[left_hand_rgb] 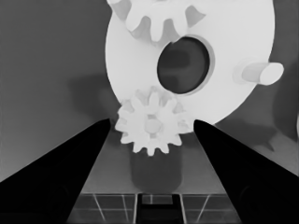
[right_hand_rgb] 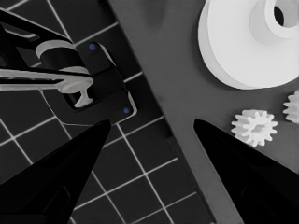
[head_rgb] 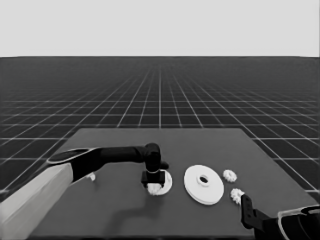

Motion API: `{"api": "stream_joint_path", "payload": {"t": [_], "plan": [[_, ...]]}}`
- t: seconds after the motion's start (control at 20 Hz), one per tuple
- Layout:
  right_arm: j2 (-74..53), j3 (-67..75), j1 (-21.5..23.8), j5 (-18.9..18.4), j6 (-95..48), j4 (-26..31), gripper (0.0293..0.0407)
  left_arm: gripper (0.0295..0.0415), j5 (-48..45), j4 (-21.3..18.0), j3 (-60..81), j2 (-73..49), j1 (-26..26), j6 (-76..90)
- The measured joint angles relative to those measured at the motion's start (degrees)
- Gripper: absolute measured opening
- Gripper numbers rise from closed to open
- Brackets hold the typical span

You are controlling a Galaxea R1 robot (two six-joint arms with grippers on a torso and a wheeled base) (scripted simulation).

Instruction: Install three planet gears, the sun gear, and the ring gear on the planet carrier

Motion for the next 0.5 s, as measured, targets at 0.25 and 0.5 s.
{"api": "stream_joint_path", "payload": {"t": [0.25, 0.5], "plan": [[0.00, 0.00, 0.00, 0.00, 0.00, 0.00, 0.0385, 0.0385, 1.25, -3.60, 3.04, -0.72, -3.37, -2.08], [0.00, 0.00, 0.00, 0.00, 0.00, 0.00, 0.0385, 0.0385, 1.89, -9.17, 5.51, -1.09, -9.33, -3.95]]}}
